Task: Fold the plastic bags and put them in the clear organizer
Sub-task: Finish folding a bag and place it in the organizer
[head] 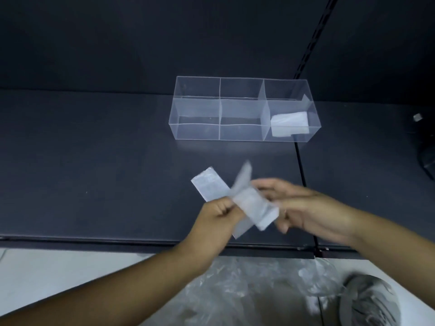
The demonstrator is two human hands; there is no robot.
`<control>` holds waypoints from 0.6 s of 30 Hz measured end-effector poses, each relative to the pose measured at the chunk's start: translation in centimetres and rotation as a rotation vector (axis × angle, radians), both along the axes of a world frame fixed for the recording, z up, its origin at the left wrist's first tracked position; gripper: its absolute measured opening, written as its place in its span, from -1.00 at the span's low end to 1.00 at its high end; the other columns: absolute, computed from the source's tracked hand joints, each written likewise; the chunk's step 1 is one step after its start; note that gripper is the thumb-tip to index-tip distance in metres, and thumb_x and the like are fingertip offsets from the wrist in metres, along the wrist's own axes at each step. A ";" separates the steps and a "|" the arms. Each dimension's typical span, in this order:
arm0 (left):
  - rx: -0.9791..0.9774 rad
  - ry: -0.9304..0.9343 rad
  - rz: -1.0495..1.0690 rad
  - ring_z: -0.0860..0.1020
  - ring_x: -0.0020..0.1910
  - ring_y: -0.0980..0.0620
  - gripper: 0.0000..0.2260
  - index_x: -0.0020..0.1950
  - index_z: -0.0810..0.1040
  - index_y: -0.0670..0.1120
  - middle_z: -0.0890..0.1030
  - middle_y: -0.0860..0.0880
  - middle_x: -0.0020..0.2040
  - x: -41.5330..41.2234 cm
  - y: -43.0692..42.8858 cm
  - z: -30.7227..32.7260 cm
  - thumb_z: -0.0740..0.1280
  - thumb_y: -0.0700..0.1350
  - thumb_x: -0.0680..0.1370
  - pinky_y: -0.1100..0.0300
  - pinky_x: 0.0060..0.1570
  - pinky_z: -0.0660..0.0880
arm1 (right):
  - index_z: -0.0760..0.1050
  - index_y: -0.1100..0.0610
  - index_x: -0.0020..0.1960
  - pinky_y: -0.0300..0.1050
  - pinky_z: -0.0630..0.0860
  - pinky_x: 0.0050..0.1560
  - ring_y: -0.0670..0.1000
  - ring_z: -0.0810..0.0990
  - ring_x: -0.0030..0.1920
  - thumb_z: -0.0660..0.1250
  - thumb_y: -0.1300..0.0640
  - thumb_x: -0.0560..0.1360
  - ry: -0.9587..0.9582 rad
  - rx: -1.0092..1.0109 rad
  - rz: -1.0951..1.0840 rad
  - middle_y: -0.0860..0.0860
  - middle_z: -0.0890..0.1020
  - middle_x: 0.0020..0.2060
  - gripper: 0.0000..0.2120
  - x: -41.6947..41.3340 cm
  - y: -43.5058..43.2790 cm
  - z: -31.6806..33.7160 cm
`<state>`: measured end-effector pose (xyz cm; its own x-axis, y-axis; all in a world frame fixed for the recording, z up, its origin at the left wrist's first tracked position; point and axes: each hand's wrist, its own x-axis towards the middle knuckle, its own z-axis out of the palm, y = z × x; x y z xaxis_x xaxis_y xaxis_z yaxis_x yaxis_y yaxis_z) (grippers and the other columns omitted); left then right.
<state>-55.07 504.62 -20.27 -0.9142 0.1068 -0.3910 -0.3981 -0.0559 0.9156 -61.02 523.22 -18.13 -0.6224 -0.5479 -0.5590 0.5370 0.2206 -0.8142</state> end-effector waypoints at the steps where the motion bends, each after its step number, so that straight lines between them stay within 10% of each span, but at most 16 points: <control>1: 0.035 -0.081 0.033 0.60 -0.14 0.11 -0.80 -0.16 0.69 -0.09 0.68 -0.04 -0.15 -0.5 -0.5 -0.4 0.28 -0.24 0.54 0.22 -0.07 0.56 | 0.40 0.04 0.36 -0.20 0.48 -0.29 0.03 0.44 -0.31 0.29 0.33 0.51 -0.066 -0.071 0.074 0.06 0.61 0.09 -0.54 0.6 -0.2 -0.4; 6: 0.109 -0.319 0.097 0.62 0.07 -0.18 -0.75 0.14 0.53 -0.38 0.63 -0.30 0.08 -1.2 -1.7 -2.6 0.13 -0.36 0.56 -0.01 0.13 0.56 | 0.35 0.06 0.35 -0.13 0.57 -0.05 -0.01 0.63 -0.18 0.40 0.31 0.48 -0.015 0.111 0.128 0.08 0.66 0.05 -0.50 2.8 -1.7 -2.6; 11: 0.094 -0.381 0.132 0.58 -0.44 0.15 -0.83 -0.17 0.52 -0.21 0.58 0.03 -0.44 -1.7 -1.7 -3.4 0.18 -0.34 0.56 0.21 -0.21 0.58 | 0.53 0.21 0.01 -0.16 0.58 -0.29 0.01 0.64 -0.35 0.34 0.20 0.55 0.088 0.324 -0.064 0.06 0.67 -0.34 -0.91 4.4 -2.4 -3.8; 18: -0.063 -0.354 0.248 0.61 -0.21 0.01 -0.83 0.08 0.62 -0.16 0.63 -0.11 -0.09 -4.9 -2.6 -3.7 0.35 -0.11 0.57 0.29 -0.35 0.57 | 0.54 0.26 -0.11 -0.19 0.55 -0.37 0.07 0.68 -0.34 0.36 0.26 0.51 0.022 0.349 -0.100 0.14 0.69 -0.32 -0.94 5.3 -1.4 -4.2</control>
